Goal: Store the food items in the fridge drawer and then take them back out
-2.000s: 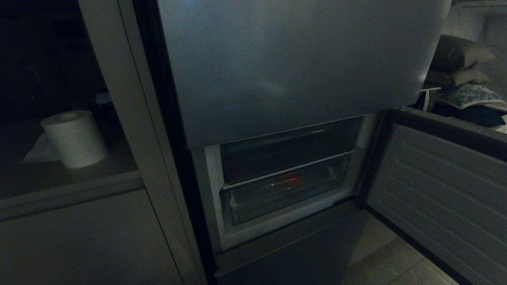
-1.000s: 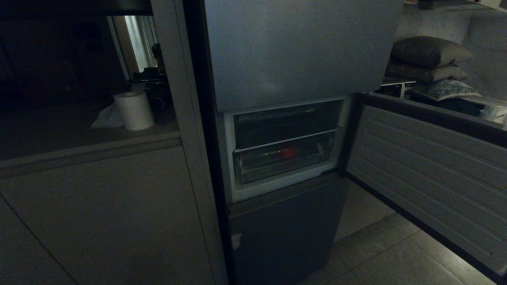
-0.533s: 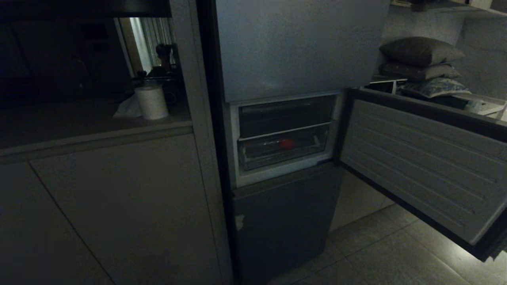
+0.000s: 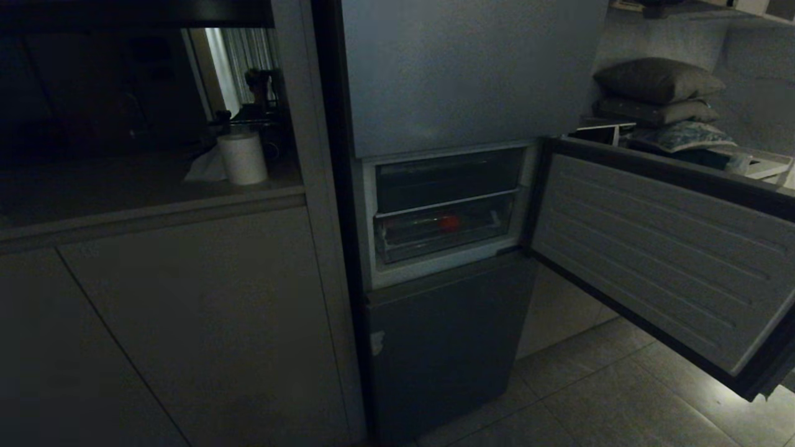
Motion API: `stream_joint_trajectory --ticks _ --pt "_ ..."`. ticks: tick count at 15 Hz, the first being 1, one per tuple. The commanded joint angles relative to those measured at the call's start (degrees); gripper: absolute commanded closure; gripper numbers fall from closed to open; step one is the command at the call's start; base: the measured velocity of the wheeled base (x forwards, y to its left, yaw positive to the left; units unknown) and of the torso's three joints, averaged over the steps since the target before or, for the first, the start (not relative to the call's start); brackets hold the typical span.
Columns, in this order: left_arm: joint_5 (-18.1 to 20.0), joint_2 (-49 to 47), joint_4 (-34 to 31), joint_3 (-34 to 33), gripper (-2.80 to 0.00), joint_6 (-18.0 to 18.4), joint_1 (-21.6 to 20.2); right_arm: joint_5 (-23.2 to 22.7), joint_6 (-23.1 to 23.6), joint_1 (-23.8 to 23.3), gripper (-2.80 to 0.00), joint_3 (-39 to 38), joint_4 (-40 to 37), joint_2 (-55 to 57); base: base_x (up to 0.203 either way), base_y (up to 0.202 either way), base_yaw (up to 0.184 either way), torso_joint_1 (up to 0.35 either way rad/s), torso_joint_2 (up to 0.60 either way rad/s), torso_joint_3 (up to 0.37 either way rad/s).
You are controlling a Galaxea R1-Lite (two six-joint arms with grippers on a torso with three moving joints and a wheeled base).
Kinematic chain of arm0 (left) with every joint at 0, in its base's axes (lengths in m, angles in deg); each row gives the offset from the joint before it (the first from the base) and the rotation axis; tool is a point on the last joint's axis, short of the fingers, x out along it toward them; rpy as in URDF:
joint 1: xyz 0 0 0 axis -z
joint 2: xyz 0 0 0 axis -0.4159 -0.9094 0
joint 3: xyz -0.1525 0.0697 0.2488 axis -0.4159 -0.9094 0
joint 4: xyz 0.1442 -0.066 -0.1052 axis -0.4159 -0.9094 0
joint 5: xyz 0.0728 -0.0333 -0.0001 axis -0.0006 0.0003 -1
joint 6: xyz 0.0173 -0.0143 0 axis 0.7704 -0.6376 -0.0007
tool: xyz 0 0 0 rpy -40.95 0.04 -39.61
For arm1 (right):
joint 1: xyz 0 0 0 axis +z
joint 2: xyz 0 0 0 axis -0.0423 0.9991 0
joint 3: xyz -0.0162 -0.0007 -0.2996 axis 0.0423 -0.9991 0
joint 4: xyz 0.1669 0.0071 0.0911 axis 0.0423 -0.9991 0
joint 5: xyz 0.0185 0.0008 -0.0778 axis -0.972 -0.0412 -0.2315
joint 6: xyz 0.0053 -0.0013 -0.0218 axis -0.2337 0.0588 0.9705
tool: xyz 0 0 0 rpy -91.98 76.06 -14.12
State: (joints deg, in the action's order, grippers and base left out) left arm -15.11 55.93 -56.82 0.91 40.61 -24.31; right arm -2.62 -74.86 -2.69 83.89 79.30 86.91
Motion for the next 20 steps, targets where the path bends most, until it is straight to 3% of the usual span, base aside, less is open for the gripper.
stream_joint_trajectory --ticks 1,4,7,9,11,14,15,20 --pt "-0.01 0.01 0.01 0.00 0.00 -0.02 0.00 2.98 -0.24 0.00 0.00 3.12 -0.78 0.73 0.000 0.000 0.000 0.000 0.00 0.000" --pt "-0.01 0.01 0.01 0.00 0.00 -0.02 0.00 8.10 -5.38 -0.17 0.00 12.17 -5.52 7.81 0.000 0.000 0.000 0.000 0.00 0.000" --pt "-0.01 0.01 0.01 0.00 0.00 -0.02 0.00 7.94 -16.62 -5.15 0.00 16.97 -4.76 24.04 0.000 0.000 0.000 0.000 0.00 0.000" --pt "-0.01 0.01 0.01 0.00 0.00 -0.02 0.00 4.37 -21.60 -15.62 0.00 18.59 0.79 35.68 0.000 0.000 0.000 0.000 0.00 0.000" --pt "-0.01 0.01 0.01 0.00 0.00 -0.02 0.00 -1.58 -24.24 -31.61 0.00 18.86 10.10 45.14 0.000 0.000 0.000 0.000 0.00 0.000" --pt "-0.01 0.01 0.01 0.00 0.00 -0.02 0.00 -10.98 -25.43 -50.09 0.00 19.32 22.46 56.59 0.000 0.000 0.000 0.000 0.00 0.000" --pt "-0.01 0.01 0.01 0.00 0.00 -0.02 0.00 -13.12 -24.99 -53.30 0.00 19.49 25.90 60.81 0.000 0.000 0.000 0.000 0.00 0.000" --pt "-0.01 0.01 0.01 0.00 0.00 -0.02 0.00 -16.43 -24.48 -55.41 0.00 22.37 39.68 79.18 0.000 0.000 0.000 0.000 0.00 0.000"
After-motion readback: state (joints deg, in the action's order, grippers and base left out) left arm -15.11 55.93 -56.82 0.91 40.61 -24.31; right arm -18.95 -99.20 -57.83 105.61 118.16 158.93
